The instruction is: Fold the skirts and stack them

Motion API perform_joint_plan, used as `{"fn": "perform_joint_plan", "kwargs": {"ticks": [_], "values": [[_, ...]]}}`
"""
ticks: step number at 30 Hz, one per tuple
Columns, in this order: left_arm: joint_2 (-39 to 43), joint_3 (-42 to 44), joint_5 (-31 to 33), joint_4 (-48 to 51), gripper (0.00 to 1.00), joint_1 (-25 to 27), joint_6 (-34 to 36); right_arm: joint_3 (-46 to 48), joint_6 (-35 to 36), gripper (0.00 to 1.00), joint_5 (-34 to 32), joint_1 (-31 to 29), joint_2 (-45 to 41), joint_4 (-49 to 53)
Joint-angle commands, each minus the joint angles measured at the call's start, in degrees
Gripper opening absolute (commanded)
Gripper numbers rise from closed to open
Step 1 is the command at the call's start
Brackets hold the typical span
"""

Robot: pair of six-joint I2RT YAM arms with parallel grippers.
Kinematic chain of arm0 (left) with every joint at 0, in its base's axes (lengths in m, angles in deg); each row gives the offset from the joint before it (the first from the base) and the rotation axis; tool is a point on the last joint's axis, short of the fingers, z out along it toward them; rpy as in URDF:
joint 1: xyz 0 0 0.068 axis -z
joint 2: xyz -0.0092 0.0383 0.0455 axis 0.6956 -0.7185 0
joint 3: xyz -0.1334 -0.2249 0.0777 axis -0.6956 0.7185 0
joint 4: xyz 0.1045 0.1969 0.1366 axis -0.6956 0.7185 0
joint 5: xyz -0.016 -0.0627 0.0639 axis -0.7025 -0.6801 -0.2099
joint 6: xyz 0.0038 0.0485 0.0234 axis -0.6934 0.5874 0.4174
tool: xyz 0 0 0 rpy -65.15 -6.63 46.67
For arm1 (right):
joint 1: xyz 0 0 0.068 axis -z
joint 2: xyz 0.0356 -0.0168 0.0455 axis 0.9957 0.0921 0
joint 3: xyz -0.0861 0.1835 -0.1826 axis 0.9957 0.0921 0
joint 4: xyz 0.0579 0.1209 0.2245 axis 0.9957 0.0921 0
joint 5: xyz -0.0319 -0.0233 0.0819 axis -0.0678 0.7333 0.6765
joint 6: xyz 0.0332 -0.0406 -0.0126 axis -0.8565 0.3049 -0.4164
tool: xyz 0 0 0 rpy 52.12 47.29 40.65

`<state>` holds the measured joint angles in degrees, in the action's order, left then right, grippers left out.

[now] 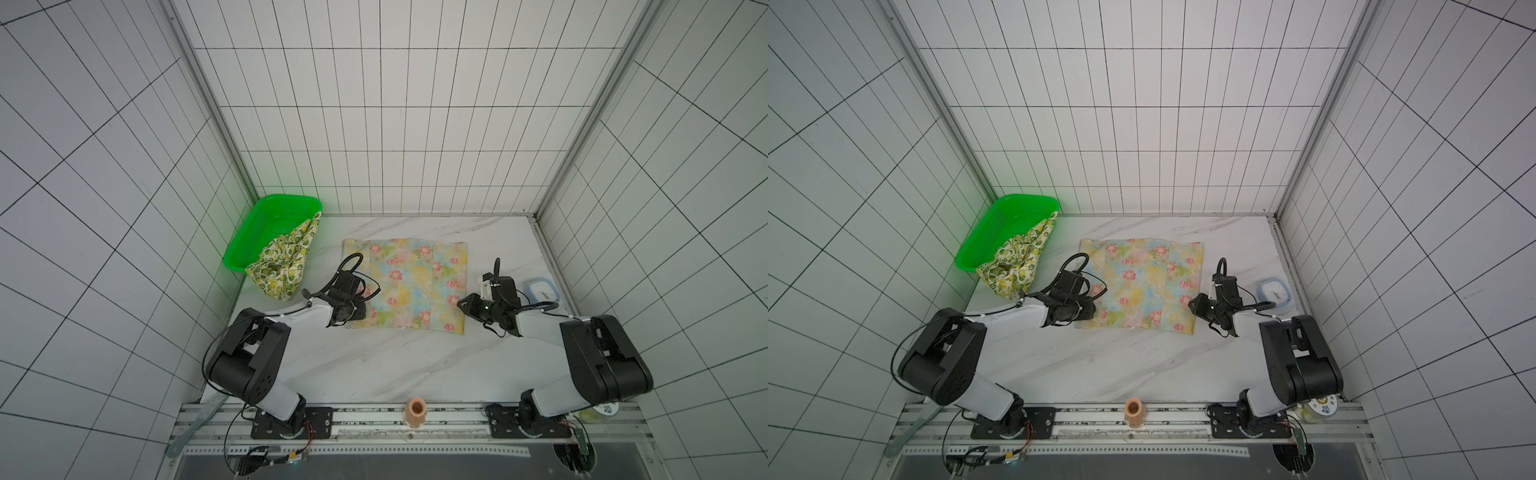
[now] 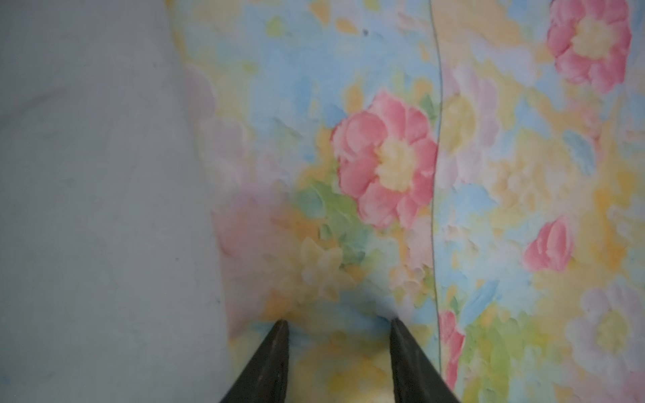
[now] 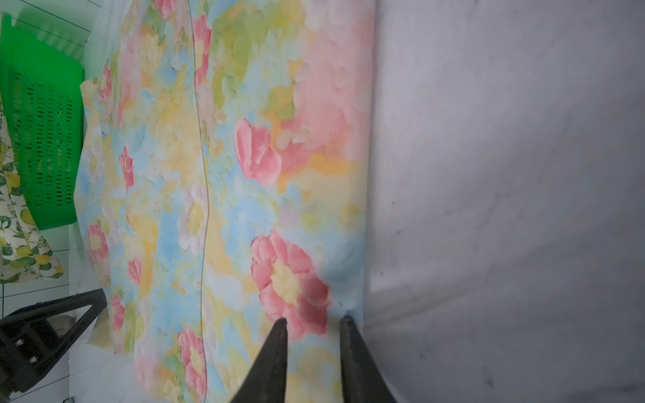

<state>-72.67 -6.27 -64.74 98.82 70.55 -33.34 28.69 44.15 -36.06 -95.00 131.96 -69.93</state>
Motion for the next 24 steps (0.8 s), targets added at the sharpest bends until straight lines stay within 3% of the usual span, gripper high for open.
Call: {"fn": "perform_joint_plan", "kwargs": {"ticks": [1,10,17,24], "values": [[-3.3,1.9,-1.4,0.8,0.46,3.3,-2.4,-6.4,0.5,0.28,-1.1,2.4,4.8,1.6],[-0.8,3.1,-5.3,-0.5,0.46,12.8,-8.2,-16.6,1.8,0.29,-2.7,4.8,8.5,2.7],[9.5,-0.7,-3.8,2.1,0.47,8.6,-6.6,-15.5,3.4,0.32,-3.0,1.2,0.5,8.0],[2.1,-4.0,-5.1,-1.2,0.42,5.9,-4.4,-8.0,1.1,0.31,-2.5,-0.3,-5.0,6.5]]}}
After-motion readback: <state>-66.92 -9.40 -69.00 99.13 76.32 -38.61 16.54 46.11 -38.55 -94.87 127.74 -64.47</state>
